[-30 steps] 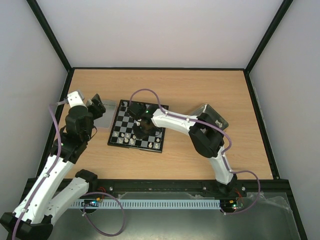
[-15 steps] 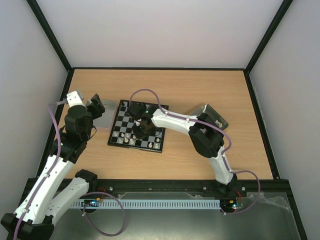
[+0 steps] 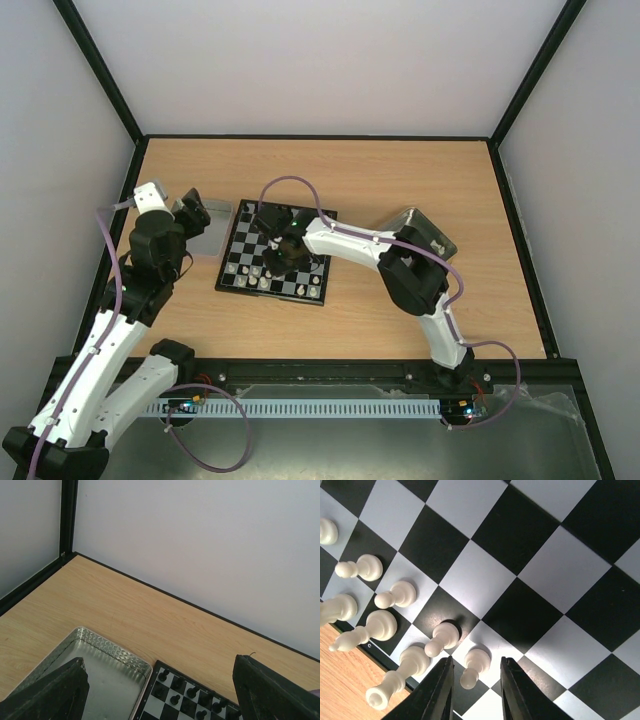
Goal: Set up the chess pieces on the board
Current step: Place the chess piece on the chessboard, then pick up the chess piece from the storage box.
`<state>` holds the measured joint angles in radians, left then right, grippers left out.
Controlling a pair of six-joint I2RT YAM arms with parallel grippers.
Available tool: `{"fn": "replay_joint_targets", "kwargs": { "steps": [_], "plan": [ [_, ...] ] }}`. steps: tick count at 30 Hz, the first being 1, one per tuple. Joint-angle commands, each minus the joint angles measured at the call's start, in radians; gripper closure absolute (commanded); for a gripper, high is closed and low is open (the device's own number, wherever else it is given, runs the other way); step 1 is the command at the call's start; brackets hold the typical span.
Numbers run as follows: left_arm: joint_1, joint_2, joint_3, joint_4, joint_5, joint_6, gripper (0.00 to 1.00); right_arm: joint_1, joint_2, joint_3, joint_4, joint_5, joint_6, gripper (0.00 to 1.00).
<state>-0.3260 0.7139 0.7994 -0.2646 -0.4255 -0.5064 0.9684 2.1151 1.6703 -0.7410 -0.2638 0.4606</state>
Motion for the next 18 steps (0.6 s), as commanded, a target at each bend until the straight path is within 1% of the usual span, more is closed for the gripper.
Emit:
{"fn": "replay_joint_targets", "kwargs": {
  "steps": [1, 5, 6, 9, 11, 16, 18],
  "plan": [
    [0.006, -0.005, -0.012, 0.010, 0.003, -0.006, 0.20, 0.005, -0.089, -0.022, 0.051, 0.069, 0.034, 0.73],
    [0.007, -0.007, -0.013, 0.013, 0.009, -0.006, 0.20, -0.004, -0.177, -0.069, 0.094, 0.172, 0.072, 0.71],
    [0.007, -0.006, -0.014, 0.013, 0.012, -0.006, 0.20, -0.013, -0.203, -0.082, 0.106, 0.218, 0.087, 0.70],
    [0.008, -0.008, -0.014, 0.016, 0.015, -0.006, 0.20, -0.060, -0.296, -0.185, 0.139, 0.322, 0.138, 0.70],
    [0.008, -0.008, -0.015, 0.017, 0.019, -0.006, 0.19, -0.107, -0.370, -0.259, 0.167, 0.399, 0.180, 0.69],
    [0.007, -0.007, -0.016, 0.020, 0.024, -0.006, 0.19, -0.288, -0.572, -0.481, 0.227, 0.528, 0.298, 0.68],
    [0.007, -0.006, -0.016, 0.021, 0.025, -0.004, 0.19, -0.362, -0.647, -0.563, 0.238, 0.594, 0.316, 0.64]
  ]
}}
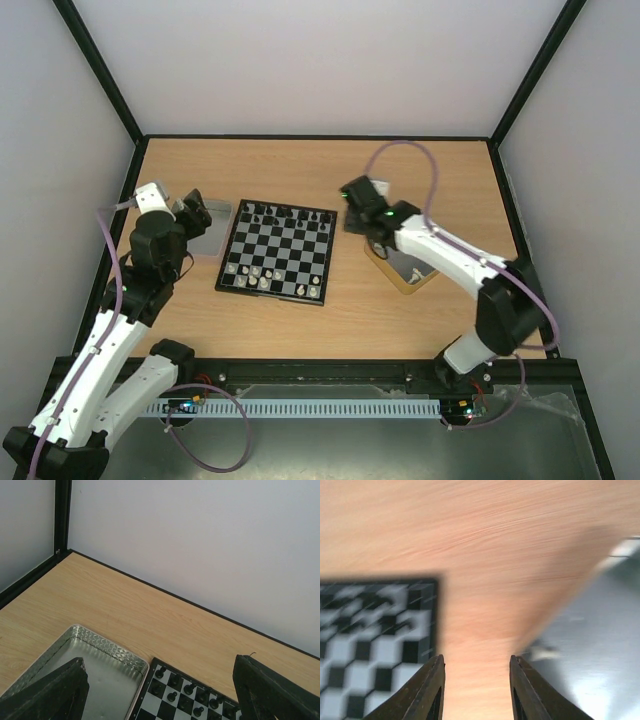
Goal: Set up the chess pieces on the board
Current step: Pick up the chess piece from the storage box.
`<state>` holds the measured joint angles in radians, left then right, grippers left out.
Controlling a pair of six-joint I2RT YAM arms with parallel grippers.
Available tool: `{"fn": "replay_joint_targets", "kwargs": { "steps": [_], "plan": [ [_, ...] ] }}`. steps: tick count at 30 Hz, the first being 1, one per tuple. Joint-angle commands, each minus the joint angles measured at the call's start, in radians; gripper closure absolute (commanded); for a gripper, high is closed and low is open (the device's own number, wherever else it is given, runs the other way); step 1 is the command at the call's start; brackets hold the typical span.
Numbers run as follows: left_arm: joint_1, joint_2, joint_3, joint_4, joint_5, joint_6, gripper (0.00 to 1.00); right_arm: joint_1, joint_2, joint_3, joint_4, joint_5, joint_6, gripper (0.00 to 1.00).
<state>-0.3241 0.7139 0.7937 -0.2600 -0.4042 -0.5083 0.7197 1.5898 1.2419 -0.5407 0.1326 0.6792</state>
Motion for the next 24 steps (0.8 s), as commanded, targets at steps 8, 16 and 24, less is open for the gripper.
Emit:
{"fn": "replay_joint_targets", "kwargs": {
  "steps": [8, 16, 24],
  "plan": [
    [0.007, -0.003, -0.012, 0.021, 0.014, -0.001, 0.19, -0.377, -0.178, -0.319, 0.091, 0.231, 0.041, 0.54],
    [0.008, -0.003, -0.016, 0.022, 0.020, 0.002, 0.19, -0.496, -0.050, -0.303, 0.081, 0.257, -0.009, 0.59],
    [0.008, -0.003, -0.016, 0.023, 0.021, 0.004, 0.19, -0.528, 0.031, -0.306, 0.068, 0.314, -0.021, 0.80]
  ]
}}
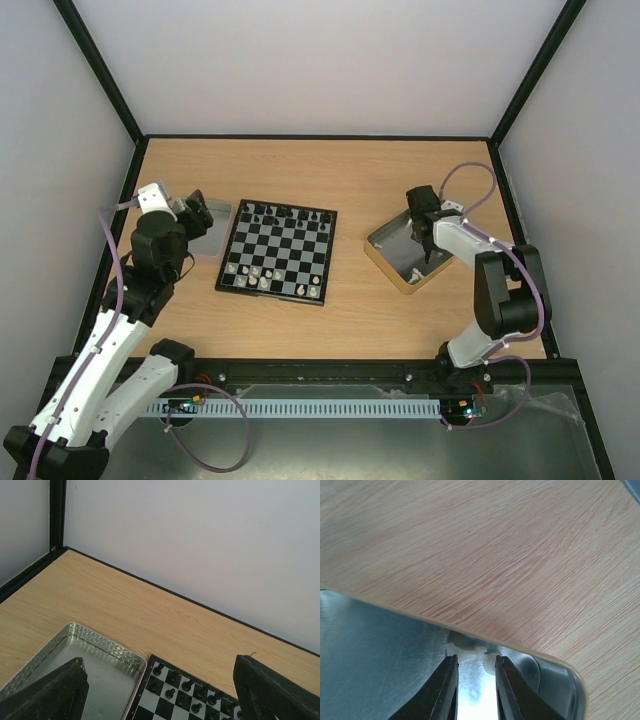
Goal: Set up the chess pieces on the board
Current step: Pick up the chess piece from the storage box.
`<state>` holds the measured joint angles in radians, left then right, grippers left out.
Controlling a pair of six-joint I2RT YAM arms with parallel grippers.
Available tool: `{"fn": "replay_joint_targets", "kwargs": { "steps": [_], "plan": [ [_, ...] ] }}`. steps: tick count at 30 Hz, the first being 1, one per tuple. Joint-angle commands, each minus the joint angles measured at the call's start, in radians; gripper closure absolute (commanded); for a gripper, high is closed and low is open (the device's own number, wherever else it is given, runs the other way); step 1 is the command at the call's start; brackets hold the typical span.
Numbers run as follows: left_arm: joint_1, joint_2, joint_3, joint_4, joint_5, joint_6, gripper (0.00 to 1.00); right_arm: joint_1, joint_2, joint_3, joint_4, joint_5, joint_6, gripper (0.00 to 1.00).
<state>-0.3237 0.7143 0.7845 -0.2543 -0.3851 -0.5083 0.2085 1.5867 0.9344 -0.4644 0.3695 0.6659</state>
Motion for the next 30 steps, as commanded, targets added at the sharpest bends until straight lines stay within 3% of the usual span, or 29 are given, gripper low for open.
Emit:
{"fn": "replay_joint_targets", "kwargs": {
  "steps": [1, 14, 24, 30],
  "plan": [
    [0.007, -0.003, -0.008, 0.018, 0.004, 0.004, 0.19, -0.017, 0.046, 0.001, -0.010, 0.088, -0.010, 0.80],
    [0.007, 0.002, -0.007, 0.019, 0.005, 0.004, 0.19, -0.048, 0.067, -0.057, 0.037, 0.034, -0.005, 0.75],
    [0.007, 0.003, -0.006, 0.021, 0.003, 0.004, 0.19, -0.054, 0.077, -0.063, 0.109, -0.020, -0.065, 0.90],
    [0.007, 0.004, -0.007, 0.021, 0.004, 0.004, 0.19, -0.054, 0.027, -0.070, 0.171, -0.109, -0.130, 0.94]
  ]
}}
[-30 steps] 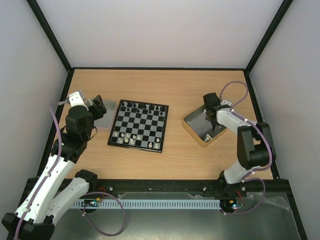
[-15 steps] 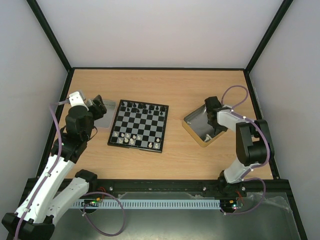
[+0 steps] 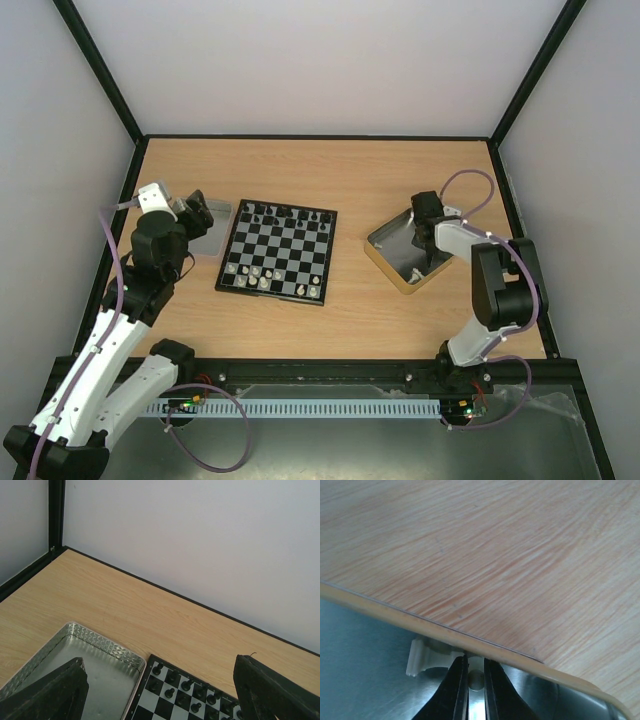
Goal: Set up the chess pieces on the board
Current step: Pick up the chess piece from the storage box, then place the chess piece on the chessboard.
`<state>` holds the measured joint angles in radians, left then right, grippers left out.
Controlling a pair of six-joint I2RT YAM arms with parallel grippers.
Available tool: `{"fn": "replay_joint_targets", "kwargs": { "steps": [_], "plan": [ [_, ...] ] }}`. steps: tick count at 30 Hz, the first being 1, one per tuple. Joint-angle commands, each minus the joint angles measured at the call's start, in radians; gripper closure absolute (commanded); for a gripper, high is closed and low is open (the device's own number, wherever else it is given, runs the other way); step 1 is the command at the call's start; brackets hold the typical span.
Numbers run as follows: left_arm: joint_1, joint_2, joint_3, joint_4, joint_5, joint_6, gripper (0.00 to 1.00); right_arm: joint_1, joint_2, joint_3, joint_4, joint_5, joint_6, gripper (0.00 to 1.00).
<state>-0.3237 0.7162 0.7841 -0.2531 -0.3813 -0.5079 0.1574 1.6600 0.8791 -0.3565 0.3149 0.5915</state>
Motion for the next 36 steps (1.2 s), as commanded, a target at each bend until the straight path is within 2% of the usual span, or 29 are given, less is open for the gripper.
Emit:
{"fn": "replay_joint_targets", "kwargs": {
  "steps": [1, 6, 13, 17, 21, 26, 33, 36],
  "plan": [
    [0.007, 0.004, -0.005, 0.020, 0.000, 0.003, 0.19, -0.002, -0.056, -0.018, 0.073, -0.069, -0.066, 0.95],
    [0.008, 0.006, -0.006, 0.020, 0.001, 0.004, 0.19, 0.001, -0.095, -0.022, 0.084, -0.169, -0.083, 0.96],
    [0.008, 0.007, -0.006, 0.022, 0.005, 0.002, 0.19, 0.033, -0.191, -0.002, 0.005, -0.165, -0.027, 0.97],
    [0.009, 0.007, -0.006, 0.023, 0.008, 0.002, 0.19, 0.101, -0.256, 0.040, -0.025, -0.178, -0.018, 0.97],
    [0.009, 0.007, -0.006, 0.023, 0.009, 0.000, 0.19, 0.207, -0.262, 0.103, -0.036, -0.222, -0.014, 0.97],
    [0.010, 0.005, -0.007, 0.023, 0.007, -0.001, 0.19, 0.403, -0.205, 0.189, -0.013, -0.249, -0.004, 0.97],
    [0.012, 0.003, -0.009, 0.021, 0.007, -0.001, 0.19, 0.687, -0.035, 0.303, 0.013, -0.259, -0.032, 0.97],
    [0.012, 0.003, -0.009, 0.021, 0.007, -0.001, 0.19, 0.765, 0.051, 0.349, -0.006, -0.258, -0.054, 0.96]
  ]
}}
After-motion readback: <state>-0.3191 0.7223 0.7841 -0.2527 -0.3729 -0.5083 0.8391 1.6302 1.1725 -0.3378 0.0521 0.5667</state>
